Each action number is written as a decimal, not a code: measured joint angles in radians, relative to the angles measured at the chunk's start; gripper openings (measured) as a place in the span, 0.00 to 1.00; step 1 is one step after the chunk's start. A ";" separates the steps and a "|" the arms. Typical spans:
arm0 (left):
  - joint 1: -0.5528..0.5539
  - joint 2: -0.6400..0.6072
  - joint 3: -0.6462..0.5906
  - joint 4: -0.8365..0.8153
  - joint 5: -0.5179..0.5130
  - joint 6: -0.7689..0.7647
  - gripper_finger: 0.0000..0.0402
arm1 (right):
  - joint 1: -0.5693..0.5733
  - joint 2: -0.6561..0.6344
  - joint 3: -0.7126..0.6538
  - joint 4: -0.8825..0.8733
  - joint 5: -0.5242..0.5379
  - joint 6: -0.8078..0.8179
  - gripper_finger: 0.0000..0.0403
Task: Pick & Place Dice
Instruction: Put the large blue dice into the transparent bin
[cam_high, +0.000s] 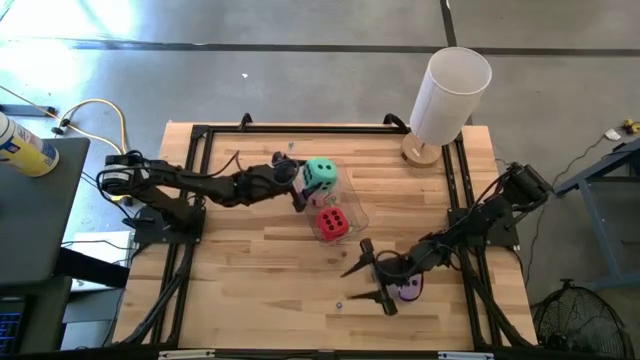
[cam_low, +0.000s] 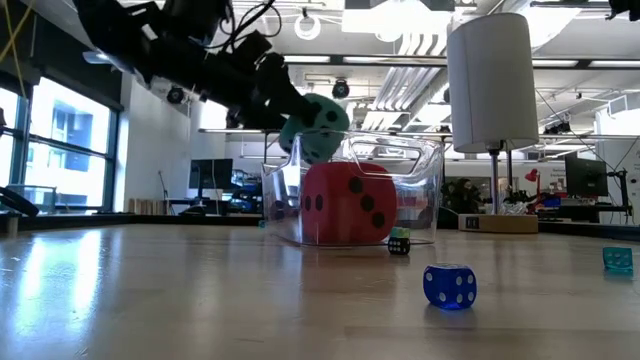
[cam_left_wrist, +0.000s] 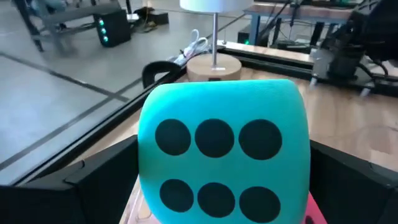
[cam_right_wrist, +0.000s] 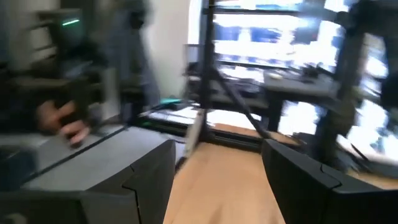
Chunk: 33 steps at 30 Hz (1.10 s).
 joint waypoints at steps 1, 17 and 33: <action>0.001 0.000 -0.009 0.015 0.001 0.009 0.99 | -0.004 0.000 0.000 0.000 0.047 0.034 0.58; 0.030 0.112 -0.054 0.136 0.011 0.004 0.99 | -0.372 -0.007 0.039 -0.104 0.262 0.207 0.58; 0.041 0.116 -0.055 0.152 0.045 0.007 0.99 | -0.668 0.110 0.211 -0.430 0.055 0.315 0.58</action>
